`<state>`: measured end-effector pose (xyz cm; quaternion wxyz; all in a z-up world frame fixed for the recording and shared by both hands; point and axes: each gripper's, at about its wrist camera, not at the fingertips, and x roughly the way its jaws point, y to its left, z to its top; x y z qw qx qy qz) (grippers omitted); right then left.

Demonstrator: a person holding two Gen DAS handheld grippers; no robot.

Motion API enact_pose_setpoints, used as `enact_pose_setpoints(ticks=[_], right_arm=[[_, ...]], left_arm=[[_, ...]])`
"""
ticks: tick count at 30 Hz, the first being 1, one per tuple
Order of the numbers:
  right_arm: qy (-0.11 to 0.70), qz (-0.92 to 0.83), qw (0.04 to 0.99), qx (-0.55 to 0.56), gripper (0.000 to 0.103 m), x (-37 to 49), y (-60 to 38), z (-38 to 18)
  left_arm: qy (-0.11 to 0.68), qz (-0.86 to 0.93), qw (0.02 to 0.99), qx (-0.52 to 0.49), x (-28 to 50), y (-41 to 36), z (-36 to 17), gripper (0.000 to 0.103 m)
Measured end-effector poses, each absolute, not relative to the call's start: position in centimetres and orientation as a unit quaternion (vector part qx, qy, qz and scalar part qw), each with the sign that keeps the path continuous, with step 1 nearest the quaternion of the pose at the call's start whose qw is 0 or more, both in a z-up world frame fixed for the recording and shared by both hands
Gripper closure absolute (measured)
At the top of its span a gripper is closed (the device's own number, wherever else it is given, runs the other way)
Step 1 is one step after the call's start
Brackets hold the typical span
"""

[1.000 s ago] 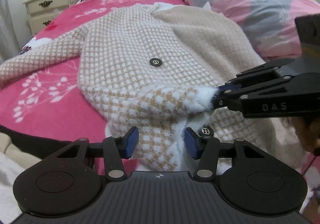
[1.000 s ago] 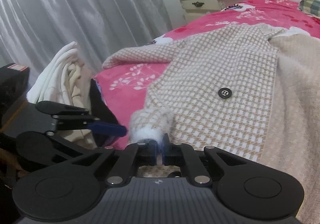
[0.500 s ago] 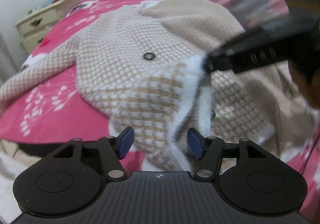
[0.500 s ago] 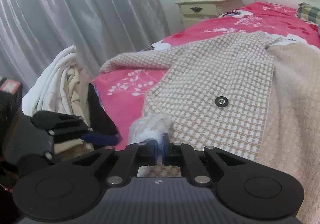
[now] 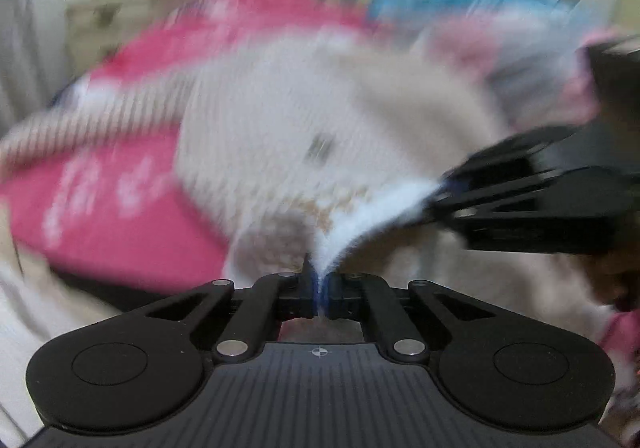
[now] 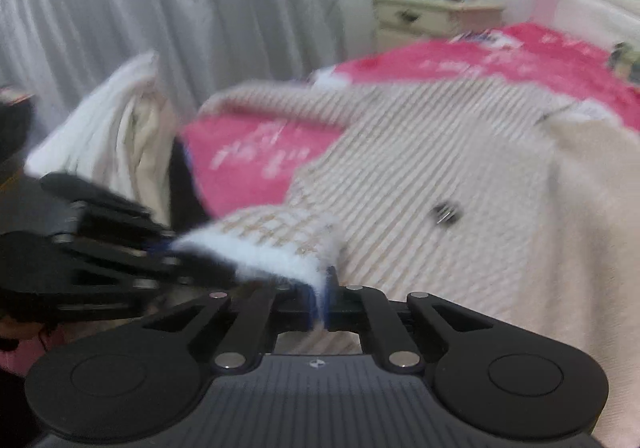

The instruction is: Fold clothes

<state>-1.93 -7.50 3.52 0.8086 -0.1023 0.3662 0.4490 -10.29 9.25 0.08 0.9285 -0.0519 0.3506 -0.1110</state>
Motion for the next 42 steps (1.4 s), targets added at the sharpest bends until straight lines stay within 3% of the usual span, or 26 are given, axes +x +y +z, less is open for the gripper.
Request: enact_pose_setpoints(ticks=[4,7,20,29,33,37,39,41,42], right_arm=[[0.293,0.417,0.853,-0.108,0.099,-2.3,-11.6,11.7],[0.246,0.395,0.873,-0.145,0.099,-4.2,-13.3,15.2],[0.231,0.385,0.87,-0.203,0.1,-8.0,-12.6,16.6],[0.258,0.531,0.771,-0.239,0.1,-12.7,-7.8,11.9],[0.304,0.583,0.716,-0.235,0.099,-14.1,-4.9,8.1],[0.388,0.595,0.661,-0.243,0.089,-14.7,-2.3,2.6],[0.408,0.605,0.642,-0.236,0.088,-15.3,-1.9,1.8],[0.404,0.611,0.644,-0.22,0.083,-15.2,-2.5,2.6],[0.399,0.613,0.649,-0.211,0.08,-15.0,-2.9,3.2]], left_arm=[[0.216,-0.18,0.958,-0.061,-11.8,7.2,5.1,0.102],[0.16,-0.219,0.96,-0.065,-12.4,5.7,6.5,0.102],[0.132,-0.227,0.95,-0.169,-13.3,8.0,6.7,0.103],[0.191,-0.204,0.94,-0.194,-17.3,13.5,3.3,0.103],[0.274,-0.208,0.924,-0.169,-18.9,14.3,0.2,0.102],[0.395,-0.199,0.879,-0.18,-19.4,15.4,-3.3,0.1],[0.404,-0.19,0.873,-0.194,-20.1,16.5,-3.3,0.097],[0.388,-0.179,0.881,-0.203,-20.8,17.7,-2.3,0.079],[0.375,-0.174,0.886,-0.21,-20.9,18.1,-1.8,0.077]])
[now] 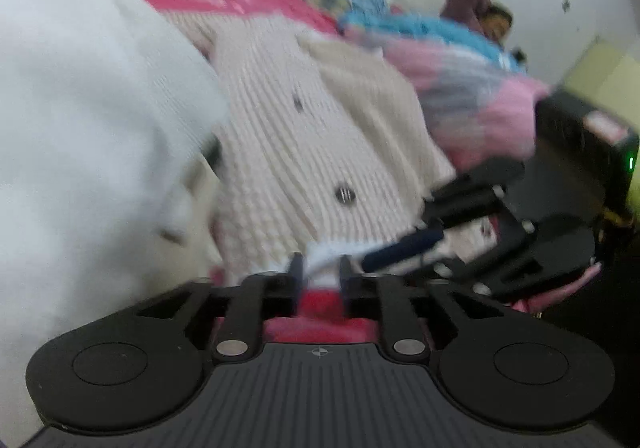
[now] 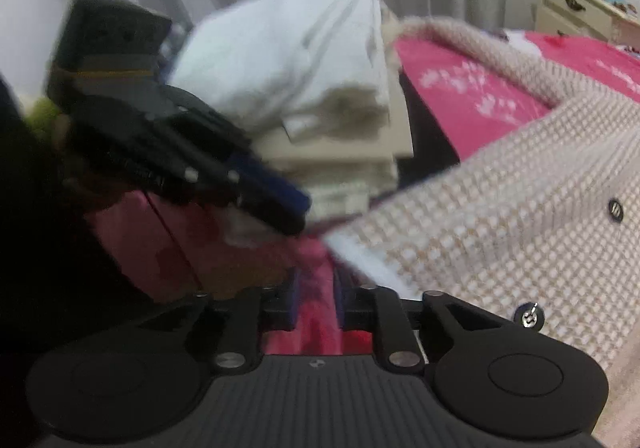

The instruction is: Fold clothes

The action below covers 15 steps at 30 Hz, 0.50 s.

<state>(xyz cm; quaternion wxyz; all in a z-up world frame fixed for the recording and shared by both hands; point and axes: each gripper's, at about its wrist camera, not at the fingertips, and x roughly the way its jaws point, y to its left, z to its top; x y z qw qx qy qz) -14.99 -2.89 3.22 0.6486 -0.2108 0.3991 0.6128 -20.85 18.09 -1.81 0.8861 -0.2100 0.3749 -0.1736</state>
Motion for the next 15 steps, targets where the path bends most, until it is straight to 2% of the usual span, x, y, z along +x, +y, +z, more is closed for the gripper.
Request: enact_pose_setpoints(ticks=[1,5,8,12,15], right_arm=[[0.396,0.608,0.658,-0.201,0.077,-14.5,-3.4,3.8],[0.415,0.531,0.717,-0.178,0.076,-10.4,-5.0,4.4],[0.428,0.471,0.746,-0.196,0.076,-8.2,-5.9,3.5],[0.453,0.425,0.751,-0.222,0.076,-7.2,-7.8,1.3],[0.544,0.371,0.717,-0.228,0.066,-6.2,-9.8,-2.3]], left_arm=[[0.362,-0.169,0.891,-0.217,-20.9,18.5,-1.3,0.076],[0.349,-0.194,0.894,-0.205,-18.6,16.7,-0.9,0.074],[0.387,-0.214,0.885,-0.147,-15.6,13.2,-2.7,0.074],[0.52,-0.149,0.839,-0.062,-12.8,11.0,-7.7,0.075],[0.522,-0.159,0.837,-0.036,-13.1,10.9,-8.2,0.076]])
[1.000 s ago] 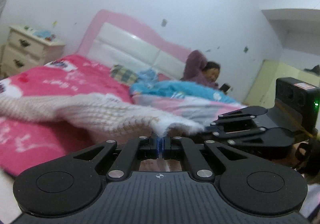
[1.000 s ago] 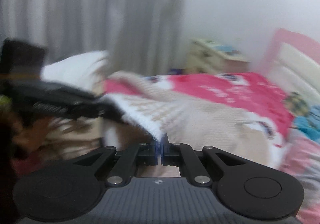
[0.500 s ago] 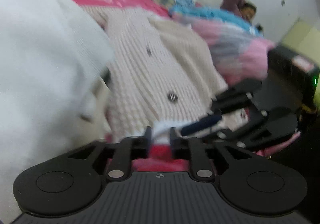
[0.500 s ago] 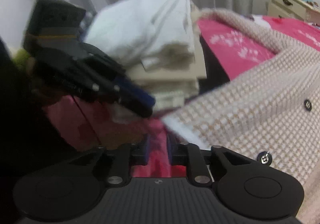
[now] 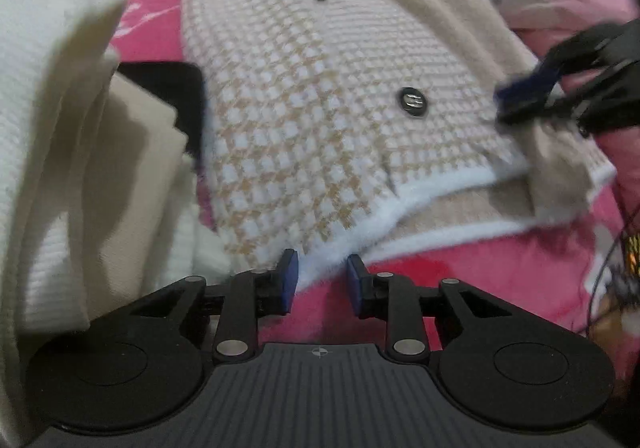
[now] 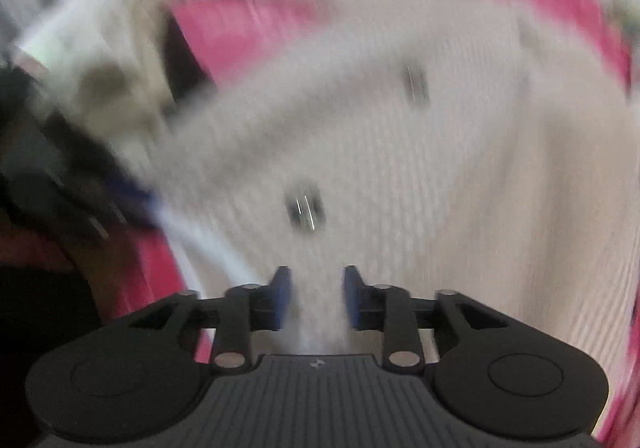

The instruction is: Fold clothes

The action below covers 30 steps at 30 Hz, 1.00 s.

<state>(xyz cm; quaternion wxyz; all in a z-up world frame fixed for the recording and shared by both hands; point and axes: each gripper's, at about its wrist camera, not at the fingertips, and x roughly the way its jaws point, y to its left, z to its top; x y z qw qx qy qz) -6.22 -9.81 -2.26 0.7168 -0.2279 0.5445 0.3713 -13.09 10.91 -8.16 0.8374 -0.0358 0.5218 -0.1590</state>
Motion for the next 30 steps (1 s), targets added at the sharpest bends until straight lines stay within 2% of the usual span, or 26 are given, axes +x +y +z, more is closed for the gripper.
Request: enact_pose_setpoints(ticks=[3,6,9,12,17,18,19,21,23,26,30], right_arm=[[0.608,0.325,0.707,-0.159,0.065,-5.0,-13.1,-3.7],[0.619,0.303,0.724,-0.024,0.06,-3.0,-15.9,-2.1],[0.625,0.278,0.728,0.058,0.06,-1.3,-17.0,-1.7],[0.642,0.267,0.716,0.058,0.06,-0.5,-15.9,-3.1],[0.638,0.269,0.719,0.069,0.061,-2.3,-15.3,-6.1],[0.63,0.275,0.723,0.068,0.072,-2.7,-15.3,-5.9],[0.625,0.281,0.725,0.071,0.097,-2.9,-15.5,-5.6],[0.618,0.293,0.724,0.088,0.098,-3.1,-16.4,-4.3],[0.604,0.303,0.731,0.094,0.098,-3.7,-17.2,-2.2],[0.605,0.299,0.73,0.103,0.098,-4.9,-18.1,-1.0],[0.63,0.288,0.713,0.108,0.098,-5.9,-18.2,-3.7]], left_arm=[[0.52,-0.163,0.838,-0.013,-13.2,10.4,-7.8,0.076],[0.505,-0.173,0.845,0.036,-13.9,9.6,-7.0,0.074],[0.499,-0.181,0.839,0.122,-14.7,7.9,-7.1,0.071],[0.501,-0.178,0.829,0.175,-15.2,7.0,-7.8,0.07],[0.494,-0.169,0.83,0.197,-15.2,6.6,-7.5,0.07],[0.492,-0.169,0.83,0.2,-15.4,6.7,-7.5,0.07],[0.489,-0.17,0.831,0.203,-15.6,6.9,-7.4,0.072],[0.479,-0.177,0.833,0.215,-16.1,6.9,-7.3,0.078],[0.472,-0.184,0.831,0.231,-16.5,6.8,-7.2,0.09],[0.467,-0.185,0.825,0.259,-17.1,6.8,-7.3,0.096],[0.475,-0.177,0.819,0.268,-16.9,7.3,-7.8,0.097]])
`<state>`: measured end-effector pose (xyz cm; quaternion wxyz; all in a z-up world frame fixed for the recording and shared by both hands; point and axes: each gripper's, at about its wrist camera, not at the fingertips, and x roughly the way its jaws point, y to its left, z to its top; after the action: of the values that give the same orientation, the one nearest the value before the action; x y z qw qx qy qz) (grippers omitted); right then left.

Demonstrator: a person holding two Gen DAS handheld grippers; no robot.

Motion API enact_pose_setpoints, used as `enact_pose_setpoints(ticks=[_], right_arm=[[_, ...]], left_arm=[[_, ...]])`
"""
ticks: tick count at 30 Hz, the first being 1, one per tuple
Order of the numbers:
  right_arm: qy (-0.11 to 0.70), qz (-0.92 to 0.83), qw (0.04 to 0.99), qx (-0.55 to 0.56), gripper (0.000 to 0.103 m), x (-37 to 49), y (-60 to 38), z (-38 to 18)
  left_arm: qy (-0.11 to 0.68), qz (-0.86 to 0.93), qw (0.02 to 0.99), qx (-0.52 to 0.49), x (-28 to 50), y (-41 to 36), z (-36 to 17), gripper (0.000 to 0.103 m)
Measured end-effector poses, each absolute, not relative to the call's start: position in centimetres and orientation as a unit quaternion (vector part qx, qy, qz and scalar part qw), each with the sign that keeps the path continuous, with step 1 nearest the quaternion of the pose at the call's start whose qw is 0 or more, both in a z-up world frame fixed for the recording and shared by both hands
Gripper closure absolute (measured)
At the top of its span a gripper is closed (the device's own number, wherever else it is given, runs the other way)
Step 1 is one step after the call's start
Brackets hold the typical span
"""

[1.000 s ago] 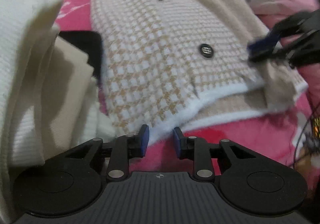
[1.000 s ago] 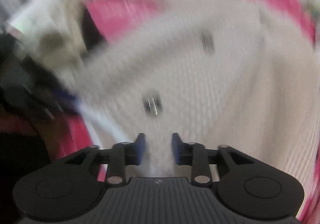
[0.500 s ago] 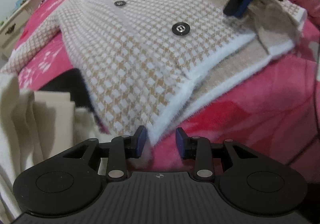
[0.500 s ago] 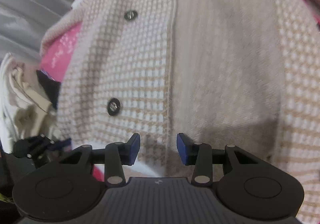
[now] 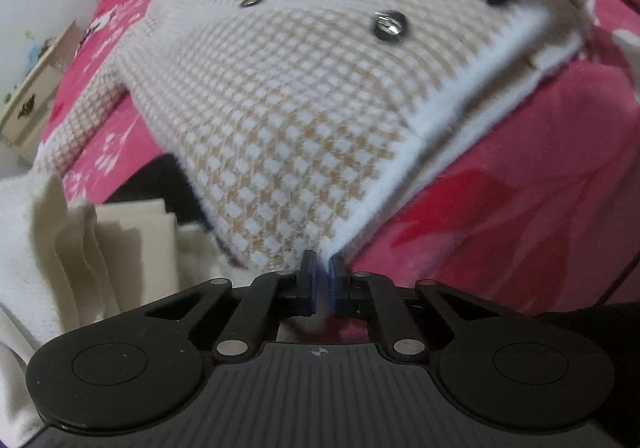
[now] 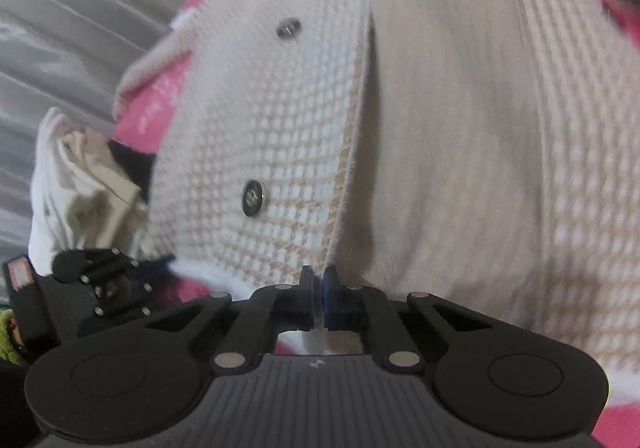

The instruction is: Fold clothes

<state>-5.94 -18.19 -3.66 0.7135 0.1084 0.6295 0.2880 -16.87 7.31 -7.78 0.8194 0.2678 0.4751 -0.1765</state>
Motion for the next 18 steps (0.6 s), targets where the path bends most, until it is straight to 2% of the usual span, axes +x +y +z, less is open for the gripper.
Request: enact_pose_setpoints(ticks=[8,11,12,14,18], right_arm=[[0.629,0.282,0.72,0.083,0.099,-6.4,-19.3,-5.9],[0.642,0.282,0.709,0.071,0.077,-6.0,-19.7,-4.3],[0.637,0.28,0.716,0.056,0.064,-6.0,-19.6,-3.4],[0.598,0.291,0.747,0.005,0.062,-6.1,-18.8,-1.0],[0.511,0.34,0.787,-0.068,0.062,-6.3,-15.4,1.8]], left_arm=[[0.484,-0.174,0.812,0.274,-16.8,7.3,-7.5,0.095],[0.511,-0.175,0.804,0.249,-16.4,7.6,-5.9,0.091],[0.524,-0.175,0.802,0.23,-16.2,8.0,-4.9,0.09],[0.538,-0.175,0.806,0.173,-15.5,8.9,-2.5,0.082],[0.529,-0.144,0.835,0.046,-11.1,10.1,-0.3,0.077]])
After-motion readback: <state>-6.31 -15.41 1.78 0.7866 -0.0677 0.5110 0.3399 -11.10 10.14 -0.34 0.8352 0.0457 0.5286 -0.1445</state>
